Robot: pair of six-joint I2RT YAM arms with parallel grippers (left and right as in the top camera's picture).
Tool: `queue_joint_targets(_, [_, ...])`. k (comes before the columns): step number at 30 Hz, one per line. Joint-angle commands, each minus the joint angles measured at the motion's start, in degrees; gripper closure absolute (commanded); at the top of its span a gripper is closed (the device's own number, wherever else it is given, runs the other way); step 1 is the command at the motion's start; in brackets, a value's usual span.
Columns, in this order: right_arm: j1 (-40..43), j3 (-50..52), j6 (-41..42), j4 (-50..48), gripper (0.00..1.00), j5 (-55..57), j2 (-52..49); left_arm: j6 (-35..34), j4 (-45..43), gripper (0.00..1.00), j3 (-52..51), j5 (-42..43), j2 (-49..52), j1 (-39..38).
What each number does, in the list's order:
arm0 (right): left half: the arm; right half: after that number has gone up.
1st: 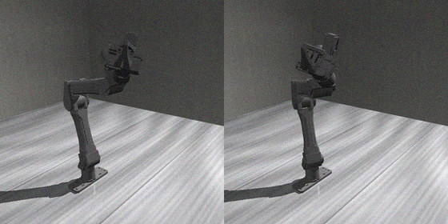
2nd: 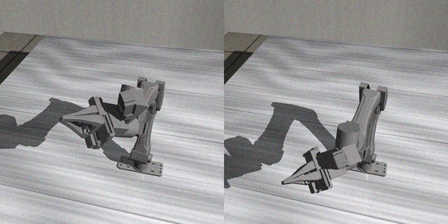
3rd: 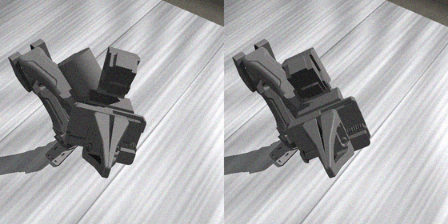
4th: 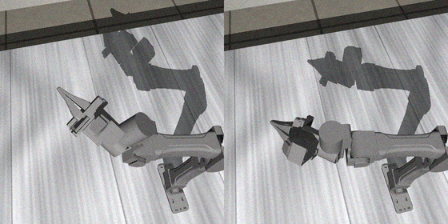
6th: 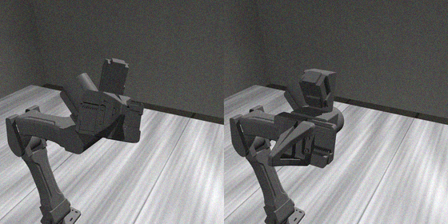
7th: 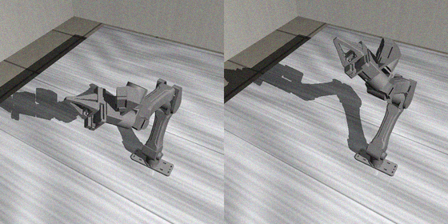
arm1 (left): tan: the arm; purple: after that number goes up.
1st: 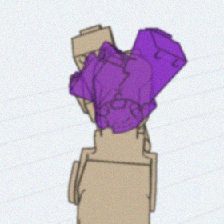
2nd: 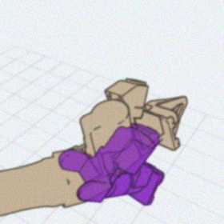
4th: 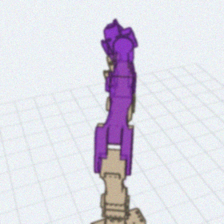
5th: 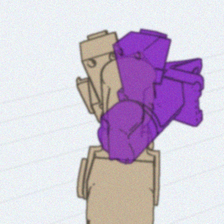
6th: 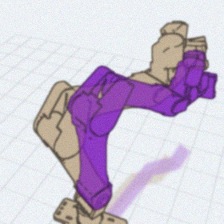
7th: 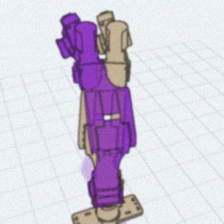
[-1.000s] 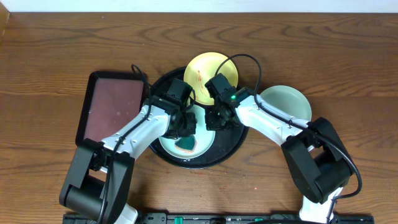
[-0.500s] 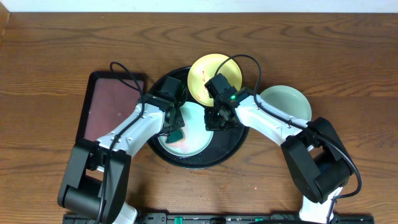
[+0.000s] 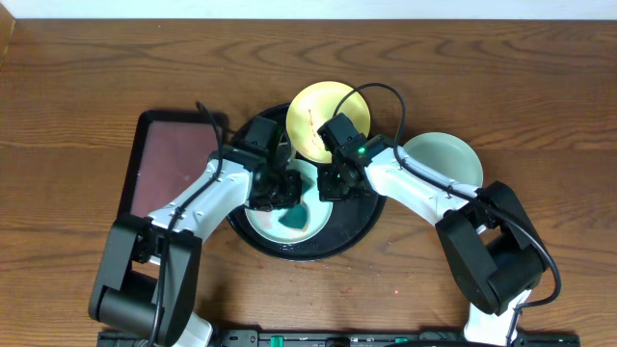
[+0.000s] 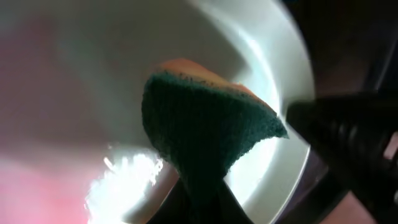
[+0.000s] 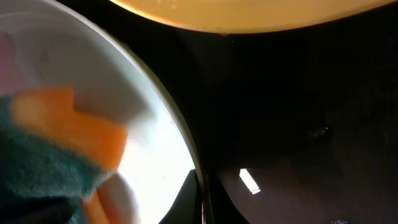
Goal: Clean dirty plates on tray and stack at the side
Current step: 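Scrub the lower green plate with the sponge in the left gripper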
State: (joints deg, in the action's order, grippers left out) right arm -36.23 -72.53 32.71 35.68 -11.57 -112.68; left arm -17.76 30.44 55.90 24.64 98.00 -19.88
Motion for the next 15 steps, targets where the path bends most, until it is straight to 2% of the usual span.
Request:
queue_joint_targets(1, [0.3,-0.8,0.7,0.3,0.99,1.0,-0.9,-2.5,-1.1,0.93,-0.4,-10.5,0.6,0.1])
queue_joint_targets(4, [0.4,-0.8,0.7,0.3,0.99,1.0,-0.9,-9.2,-0.5,0.93,-0.4,-23.7,0.6,0.1])
queue_joint_targets(6, [0.4,-0.8,0.7,0.2,0.99,1.0,-0.9,-12.8,0.2,0.93,-0.4,-28.9,0.6,0.1])
queue_joint_targets(8, [0.4,-0.8,0.7,0.3,0.99,1.0,-0.9,-15.0,1.2,0.93,-0.4,-30.1,0.6,0.1])
queue_joint_targets(12, [0.4,-0.8,0.7,0.3,0.99,1.0,-0.9,-16.3,4.8,0.93,-0.4,-25.3,0.6,0.1])
queue_joint_targets(15, [0.4,-0.8,0.7,0.3,0.99,1.0,-0.9,-8.5,6.6,0.93,-0.4,-11.1,0.6,0.1])
